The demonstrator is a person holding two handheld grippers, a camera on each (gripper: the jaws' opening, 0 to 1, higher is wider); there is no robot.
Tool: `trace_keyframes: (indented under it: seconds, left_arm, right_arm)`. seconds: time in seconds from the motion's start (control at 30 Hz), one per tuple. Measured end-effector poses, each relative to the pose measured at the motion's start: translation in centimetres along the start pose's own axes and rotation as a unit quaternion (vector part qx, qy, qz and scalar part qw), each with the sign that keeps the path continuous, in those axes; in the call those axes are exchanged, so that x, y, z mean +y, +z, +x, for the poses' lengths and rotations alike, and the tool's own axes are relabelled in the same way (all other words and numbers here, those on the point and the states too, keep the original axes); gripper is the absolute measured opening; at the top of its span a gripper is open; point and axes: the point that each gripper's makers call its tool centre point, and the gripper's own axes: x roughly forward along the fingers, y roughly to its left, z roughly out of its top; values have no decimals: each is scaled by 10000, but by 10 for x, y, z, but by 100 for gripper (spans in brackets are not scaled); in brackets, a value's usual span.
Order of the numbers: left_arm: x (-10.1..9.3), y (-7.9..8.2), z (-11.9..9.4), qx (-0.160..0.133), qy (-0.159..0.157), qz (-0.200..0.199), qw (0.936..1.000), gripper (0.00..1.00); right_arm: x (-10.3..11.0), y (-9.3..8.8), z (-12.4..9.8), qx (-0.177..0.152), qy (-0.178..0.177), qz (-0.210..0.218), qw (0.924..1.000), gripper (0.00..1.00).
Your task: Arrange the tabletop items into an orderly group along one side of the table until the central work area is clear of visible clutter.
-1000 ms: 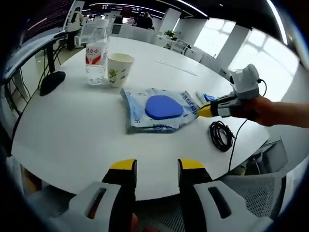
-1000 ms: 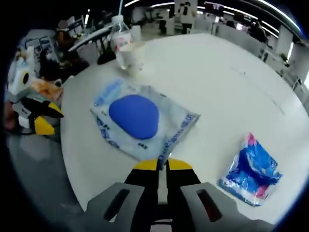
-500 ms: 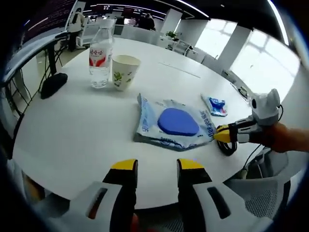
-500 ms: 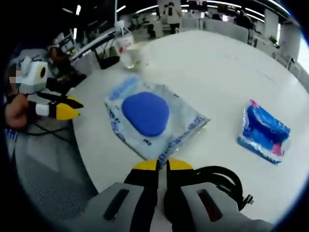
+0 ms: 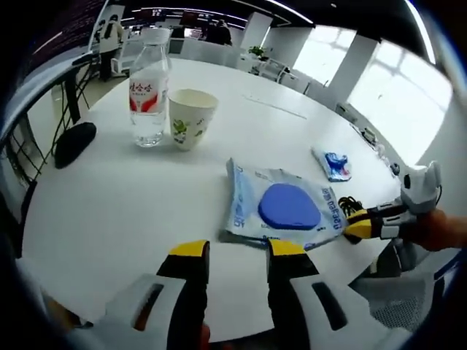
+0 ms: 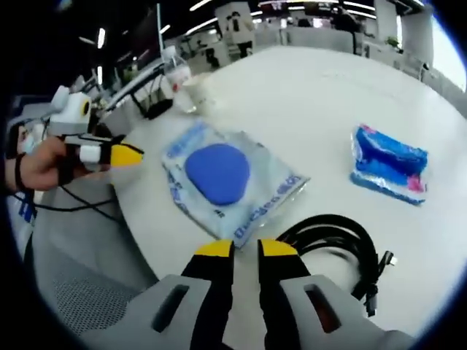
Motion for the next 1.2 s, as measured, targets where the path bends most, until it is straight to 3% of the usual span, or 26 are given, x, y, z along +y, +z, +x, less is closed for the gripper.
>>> trace_keyframes:
  seconds: [0.3, 0.73, 1.1, 1.2]
  left_arm:
    - [5, 10, 16, 79, -73, 101, 9999, 29]
    - [10, 6, 26, 211, -182, 63, 9996, 27]
    - [10, -1, 37, 342, -236, 83, 9991, 25]
    - [8, -3, 39, 409, -245, 155, 9987, 16]
  right_arm:
    - [-8, 9, 0, -228, 20, 634, 9977, 15]
    - [-2, 13, 9, -353, 138, 1362, 9900, 16]
    - [0, 12, 20, -154, 97, 1405, 9899, 14]
    - [-1, 10, 24, -27, 32, 1290, 9916, 9]
